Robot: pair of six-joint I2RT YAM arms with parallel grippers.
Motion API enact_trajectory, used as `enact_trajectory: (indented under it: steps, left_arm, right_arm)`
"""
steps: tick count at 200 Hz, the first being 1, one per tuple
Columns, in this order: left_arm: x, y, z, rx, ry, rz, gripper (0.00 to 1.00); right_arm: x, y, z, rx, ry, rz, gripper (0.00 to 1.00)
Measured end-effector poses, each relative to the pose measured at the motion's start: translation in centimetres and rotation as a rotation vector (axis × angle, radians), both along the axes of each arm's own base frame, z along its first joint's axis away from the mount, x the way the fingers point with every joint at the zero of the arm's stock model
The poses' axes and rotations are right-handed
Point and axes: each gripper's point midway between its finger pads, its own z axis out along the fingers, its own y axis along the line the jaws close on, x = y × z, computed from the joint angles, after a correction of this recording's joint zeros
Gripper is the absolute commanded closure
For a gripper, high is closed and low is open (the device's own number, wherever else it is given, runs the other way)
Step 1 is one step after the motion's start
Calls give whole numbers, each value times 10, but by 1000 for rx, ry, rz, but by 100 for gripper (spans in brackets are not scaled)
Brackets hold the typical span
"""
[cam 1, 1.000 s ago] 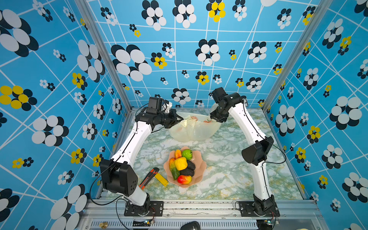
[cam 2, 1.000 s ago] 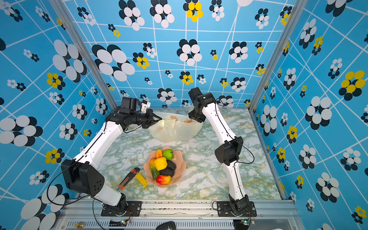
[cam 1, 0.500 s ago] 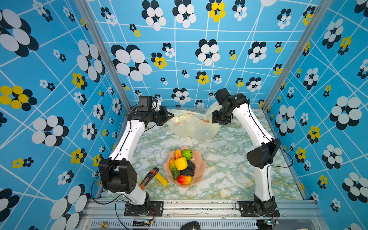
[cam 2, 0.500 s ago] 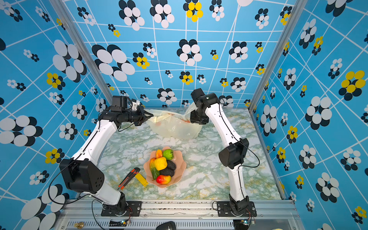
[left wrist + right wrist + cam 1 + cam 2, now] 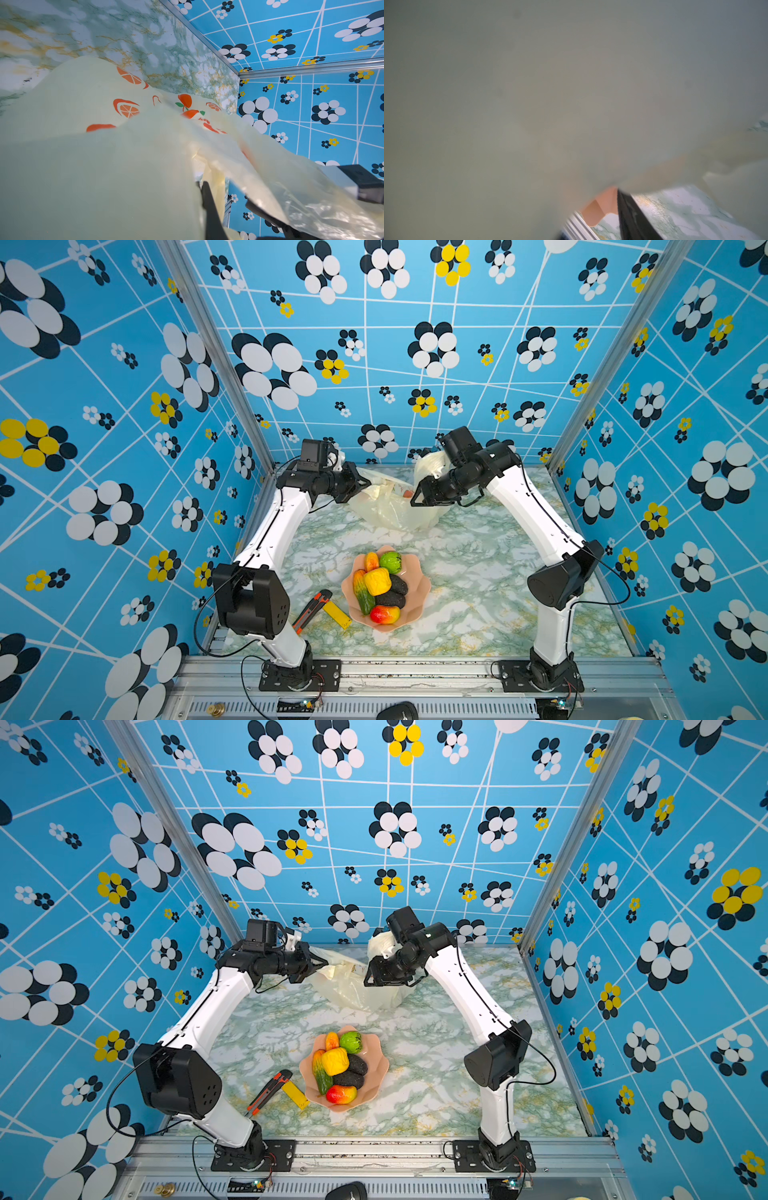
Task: Place the fruits into the plastic bag
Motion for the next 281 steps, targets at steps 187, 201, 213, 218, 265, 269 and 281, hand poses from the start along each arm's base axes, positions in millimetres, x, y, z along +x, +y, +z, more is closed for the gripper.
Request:
enact_trajectory:
  steps: [187,201,213,218,265,269,281]
  left_arm:
    - [-19,-8,3,26,-63,-17,100]
    - [-16,-8,3,28,-64,-18,100]
    - [-14,-8,4,26,-69,-21,100]
    - [-15,-9,6,23,-72,-26,100]
    - [-20,-19,14,-14,-97,-90,100]
    - [-20,-19,15,-17,-100,-94,100]
    - [-21,-22,17,-22,-111,-103,100]
  right_arm:
    - [-38,47,-14,594,954,-580,45]
    - [-34,42,24,610,863,-530,45]
    - [-32,32,57,642,767,-491,45]
    - [-32,25,68,658,732,-486,44]
    - [-22,-13,89,869,673,-571,45]
    - [-17,-11,87,878,682,-576,44]
    - [2,-3,76,885,716,-593,45]
